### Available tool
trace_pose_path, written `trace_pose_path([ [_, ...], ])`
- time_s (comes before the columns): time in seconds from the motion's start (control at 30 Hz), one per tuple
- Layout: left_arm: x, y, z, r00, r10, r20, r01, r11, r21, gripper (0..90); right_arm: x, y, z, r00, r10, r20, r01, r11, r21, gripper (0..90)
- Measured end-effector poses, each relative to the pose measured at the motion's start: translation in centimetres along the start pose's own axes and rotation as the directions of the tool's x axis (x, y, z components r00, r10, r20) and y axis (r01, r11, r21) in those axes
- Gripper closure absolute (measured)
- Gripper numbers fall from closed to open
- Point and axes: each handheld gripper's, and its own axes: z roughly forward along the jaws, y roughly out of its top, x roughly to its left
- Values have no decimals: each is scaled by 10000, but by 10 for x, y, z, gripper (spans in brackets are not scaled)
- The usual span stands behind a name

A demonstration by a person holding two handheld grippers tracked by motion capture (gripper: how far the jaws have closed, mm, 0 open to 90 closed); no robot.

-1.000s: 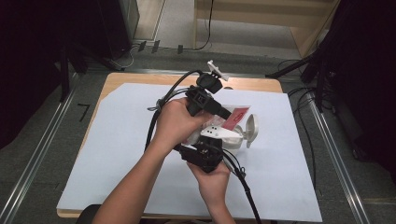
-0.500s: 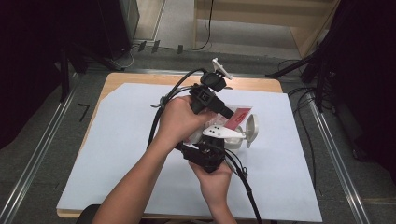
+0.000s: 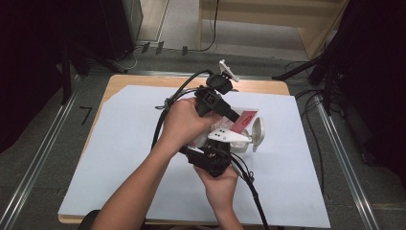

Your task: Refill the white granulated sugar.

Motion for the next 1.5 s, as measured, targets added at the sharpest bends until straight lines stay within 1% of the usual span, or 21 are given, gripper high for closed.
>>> trace_pose_path([
  [0.03, 0, 0, 0, 10000, 53, 4, -53, 10000, 39, 835, 0, 0, 0, 10000, 1, 7, -1, 10000, 5, 641],
  [0.2, 0, -2, -1, 10000, 3, 57, -2, 10000, -19, 835, 1, -1, 0, 10000, -33, 46, 33, 10000, 1, 641],
  [0.23, -1, -2, -1, 10000, 52, 58, -52, 10000, -13, 835, 1, -1, 0, 10000, -65, 63, 65, 10000, 16, 641],
  [0.4, -2, -3, -1, 9999, 119, -44, -119, 9999, 0, 835, 2, -2, 1, 9999, -115, 74, 115, 9999, 0, 641],
  [0.53, -2, -5, -2, 9999, 121, 18, -120, 9999, -12, 834, 3, -4, 1, 9998, -186, 108, 186, 9998, -12, 641],
  [0.67, -3, -7, -4, 9998, 214, -38, -214, 9998, 2, 835, 4, -5, 2, 9994, -292, 186, 292, 9996, 12, 640],
  [0.73, -2, -9, -4, 9997, 248, -4, -248, 9997, -24, 835, 4, -6, 3, 9993, -330, 189, 330, 9995, 26, 640],
  [0.77, -1, -10, -4, 9998, 183, 35, -182, 9998, -53, 834, 5, -7, 4, 9991, -357, 213, 357, 9994, 5, 640],
  [0.9, 0, -12, -5, 9995, 295, 136, -295, 9996, -44, 835, 6, -9, 5, 9985, -461, 308, 462, 9989, -5, 638],
  [1.1, 2, -14, -6, 9993, 266, 265, -266, 9996, -21, 835, 7, -11, 7, 9975, -564, 427, 563, 9984, 34, 637],
  [1.27, 2, -14, -6, 9992, 289, 287, -289, 9996, 6, 835, 7, -12, 7, 9975, -574, 421, 573, 9984, 25, 636],
  [1.33, 2, -15, -7, 9990, 327, 299, -328, 9995, 20, 835, 7, -12, 8, 9982, -500, 343, 502, 9987, -38, 635],
  [1.5, 3, -16, -8, 9988, 395, 293, -396, 9992, 28, 837, 8, -15, 10, 9970, -626, 464, 628, 9980, -17, 628],
])
